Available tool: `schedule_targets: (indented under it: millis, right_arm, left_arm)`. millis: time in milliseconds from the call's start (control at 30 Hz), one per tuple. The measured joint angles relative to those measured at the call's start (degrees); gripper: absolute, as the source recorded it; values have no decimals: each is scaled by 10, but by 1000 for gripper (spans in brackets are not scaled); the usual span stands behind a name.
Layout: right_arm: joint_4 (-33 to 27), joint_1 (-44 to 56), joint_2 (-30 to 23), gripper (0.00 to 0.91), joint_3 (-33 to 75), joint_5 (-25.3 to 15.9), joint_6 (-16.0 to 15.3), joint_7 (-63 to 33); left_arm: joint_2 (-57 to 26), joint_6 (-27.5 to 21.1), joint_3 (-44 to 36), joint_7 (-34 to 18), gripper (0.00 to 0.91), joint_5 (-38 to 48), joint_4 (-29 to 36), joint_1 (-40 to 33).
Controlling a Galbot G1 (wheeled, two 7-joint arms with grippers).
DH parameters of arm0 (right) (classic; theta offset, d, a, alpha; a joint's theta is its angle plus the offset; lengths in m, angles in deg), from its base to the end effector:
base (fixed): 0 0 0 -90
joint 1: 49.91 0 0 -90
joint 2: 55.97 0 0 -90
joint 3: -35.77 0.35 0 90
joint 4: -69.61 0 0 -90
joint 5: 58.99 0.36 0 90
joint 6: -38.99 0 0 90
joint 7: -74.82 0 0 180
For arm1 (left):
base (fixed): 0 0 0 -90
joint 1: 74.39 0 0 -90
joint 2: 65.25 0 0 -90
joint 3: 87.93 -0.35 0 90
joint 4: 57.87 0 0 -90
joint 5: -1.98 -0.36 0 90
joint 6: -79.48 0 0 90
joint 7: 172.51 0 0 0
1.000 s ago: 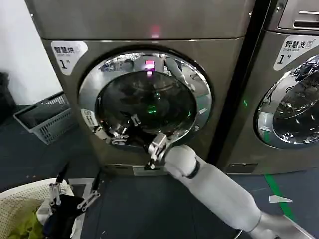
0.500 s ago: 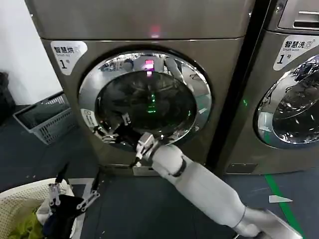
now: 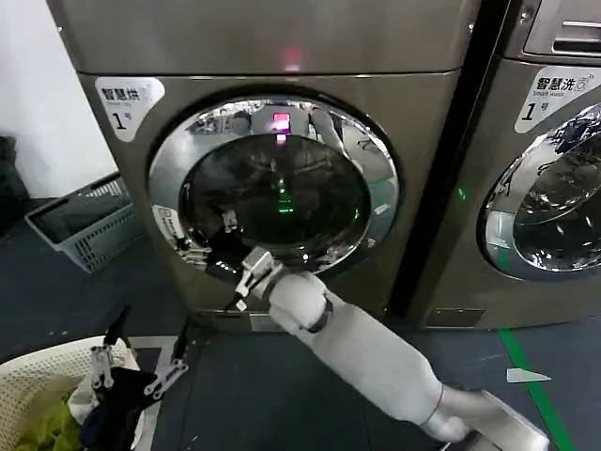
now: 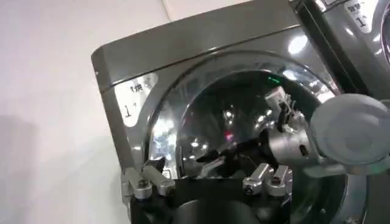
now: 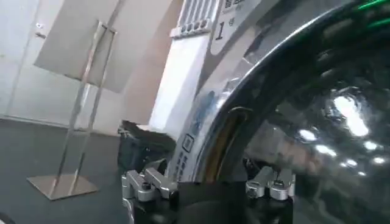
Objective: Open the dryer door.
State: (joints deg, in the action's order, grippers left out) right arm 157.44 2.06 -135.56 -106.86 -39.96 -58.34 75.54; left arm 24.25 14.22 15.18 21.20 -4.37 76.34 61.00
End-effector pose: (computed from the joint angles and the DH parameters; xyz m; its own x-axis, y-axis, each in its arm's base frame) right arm 0.4242 0.2155 -0.1879 -0.6224 -0.7753 -0.1072 -0.7262 0.6232 -0.2902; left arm 0.1064 0.0594 -0.2481 -0.9267 0.1972 -0.3200 0.0730 0.9295 0.3616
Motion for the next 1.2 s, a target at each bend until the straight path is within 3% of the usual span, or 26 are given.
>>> schedule_targets:
  millis: [767, 1200]
  right_arm:
    - [-99, -45, -37, 907, -16, 4, 19, 61]
    - [-121, -62, -32, 907, -22, 27, 37, 113]
  left_arm:
    - [2, 3, 1, 0, 907, 0, 4, 6]
    - [1, 3, 3, 0, 907, 1, 3, 5]
